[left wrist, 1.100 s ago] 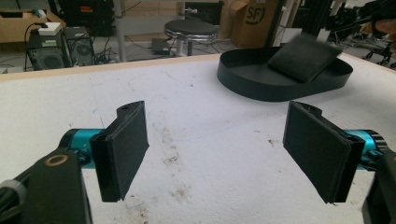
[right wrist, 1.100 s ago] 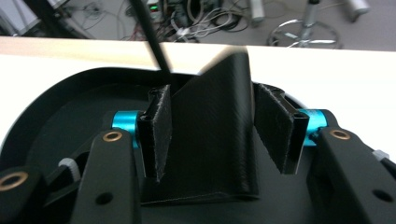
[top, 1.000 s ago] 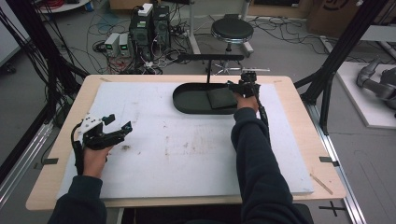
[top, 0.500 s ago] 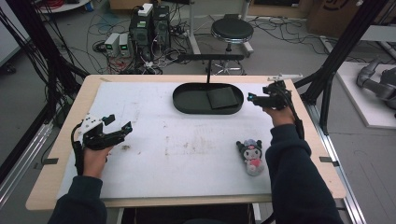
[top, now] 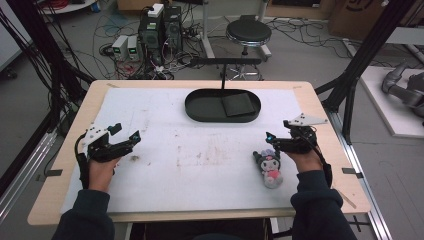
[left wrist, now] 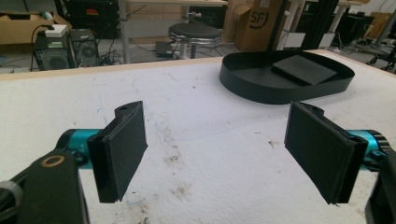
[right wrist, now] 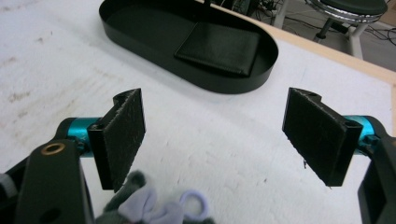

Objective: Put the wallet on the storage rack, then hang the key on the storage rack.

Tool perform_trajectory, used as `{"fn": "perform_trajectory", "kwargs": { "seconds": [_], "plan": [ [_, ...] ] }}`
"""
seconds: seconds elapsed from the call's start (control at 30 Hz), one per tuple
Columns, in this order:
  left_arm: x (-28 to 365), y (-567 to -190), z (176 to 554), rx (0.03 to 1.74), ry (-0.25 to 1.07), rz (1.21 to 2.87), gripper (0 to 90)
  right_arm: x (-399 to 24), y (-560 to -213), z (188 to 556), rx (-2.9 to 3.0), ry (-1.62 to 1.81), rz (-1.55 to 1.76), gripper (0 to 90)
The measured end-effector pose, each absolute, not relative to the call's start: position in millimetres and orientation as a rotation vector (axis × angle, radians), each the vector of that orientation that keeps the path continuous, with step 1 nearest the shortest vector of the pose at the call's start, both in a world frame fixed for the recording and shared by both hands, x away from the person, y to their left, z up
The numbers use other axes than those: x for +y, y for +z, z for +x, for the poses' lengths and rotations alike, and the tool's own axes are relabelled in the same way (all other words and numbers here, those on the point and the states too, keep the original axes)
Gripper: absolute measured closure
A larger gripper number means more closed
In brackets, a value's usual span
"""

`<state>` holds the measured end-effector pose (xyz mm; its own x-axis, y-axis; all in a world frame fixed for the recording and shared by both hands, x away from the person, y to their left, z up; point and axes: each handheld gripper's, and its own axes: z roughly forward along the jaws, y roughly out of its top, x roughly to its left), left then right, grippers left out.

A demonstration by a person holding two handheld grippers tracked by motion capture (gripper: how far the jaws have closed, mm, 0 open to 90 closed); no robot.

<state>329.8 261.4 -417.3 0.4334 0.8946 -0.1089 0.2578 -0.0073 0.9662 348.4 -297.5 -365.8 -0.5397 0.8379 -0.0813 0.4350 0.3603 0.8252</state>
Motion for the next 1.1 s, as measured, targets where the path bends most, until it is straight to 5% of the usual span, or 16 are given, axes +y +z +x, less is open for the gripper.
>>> {"fn": "perform_trajectory", "kwargs": {
  "seconds": [0.73,0.83,1.1],
  "plan": [
    [261.2,-414.1,324.5,1.05,0.711,1.537,21.3,-265.3,-402.5,302.0,2.27,0.863,1.149,21.7],
    [258.3,-414.3,324.9,1.047,0.706,1.55,21.4,-261.0,-417.7,307.5,2.34,0.779,1.117,32.0],
    [254.1,-418.7,329.6,1.028,0.699,1.596,21.9,-255.6,-417.0,320.2,2.381,0.713,1.081,42.8]
  ]
}}
